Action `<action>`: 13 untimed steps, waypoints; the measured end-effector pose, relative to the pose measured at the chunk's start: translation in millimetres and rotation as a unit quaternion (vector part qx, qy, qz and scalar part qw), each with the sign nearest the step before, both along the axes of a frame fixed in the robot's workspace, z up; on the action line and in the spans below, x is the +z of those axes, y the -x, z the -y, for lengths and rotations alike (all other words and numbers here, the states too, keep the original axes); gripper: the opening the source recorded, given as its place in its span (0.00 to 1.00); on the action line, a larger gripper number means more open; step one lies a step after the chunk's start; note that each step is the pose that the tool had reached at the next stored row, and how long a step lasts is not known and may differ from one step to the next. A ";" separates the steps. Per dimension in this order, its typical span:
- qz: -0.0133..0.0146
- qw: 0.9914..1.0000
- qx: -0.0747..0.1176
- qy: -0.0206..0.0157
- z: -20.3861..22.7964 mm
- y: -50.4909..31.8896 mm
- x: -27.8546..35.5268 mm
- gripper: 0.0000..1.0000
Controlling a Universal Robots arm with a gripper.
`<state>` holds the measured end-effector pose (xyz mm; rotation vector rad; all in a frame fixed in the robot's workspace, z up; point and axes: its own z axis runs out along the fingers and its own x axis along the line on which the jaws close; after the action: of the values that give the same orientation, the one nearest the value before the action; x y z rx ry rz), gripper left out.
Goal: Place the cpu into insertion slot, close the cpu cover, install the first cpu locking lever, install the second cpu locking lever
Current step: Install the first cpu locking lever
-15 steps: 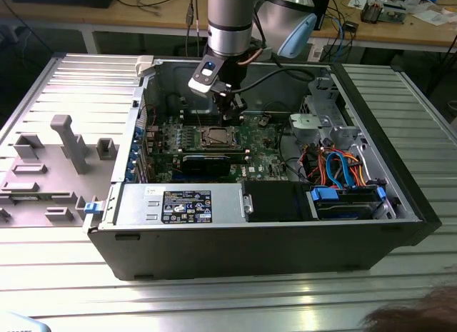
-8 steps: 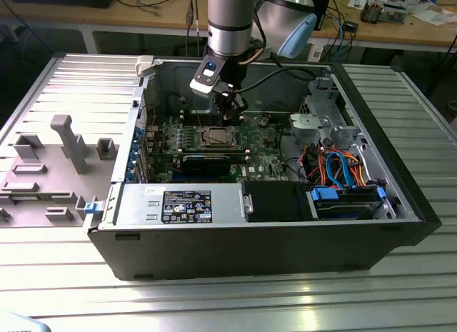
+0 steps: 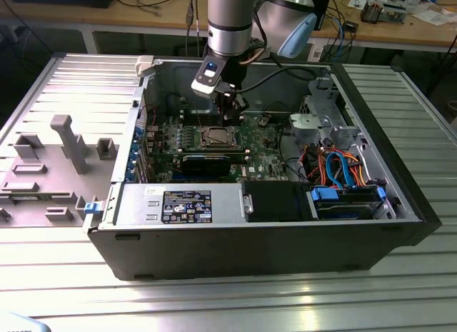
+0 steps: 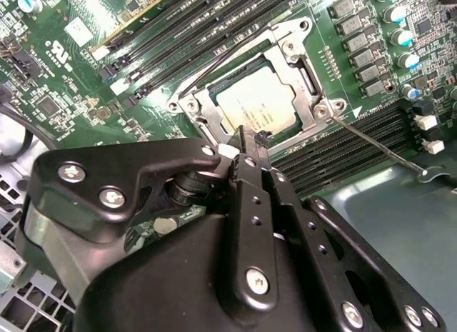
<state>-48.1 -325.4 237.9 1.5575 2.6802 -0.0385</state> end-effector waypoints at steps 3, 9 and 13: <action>0.000 1.000 0.005 0.000 0.0 0.0 0.0 0.11; 0.000 1.000 0.013 0.000 0.0 0.0 0.0 0.11; 0.000 1.000 0.017 0.000 0.0 0.0 0.0 0.11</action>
<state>-48.1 -325.4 237.9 1.5106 2.7064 -0.0375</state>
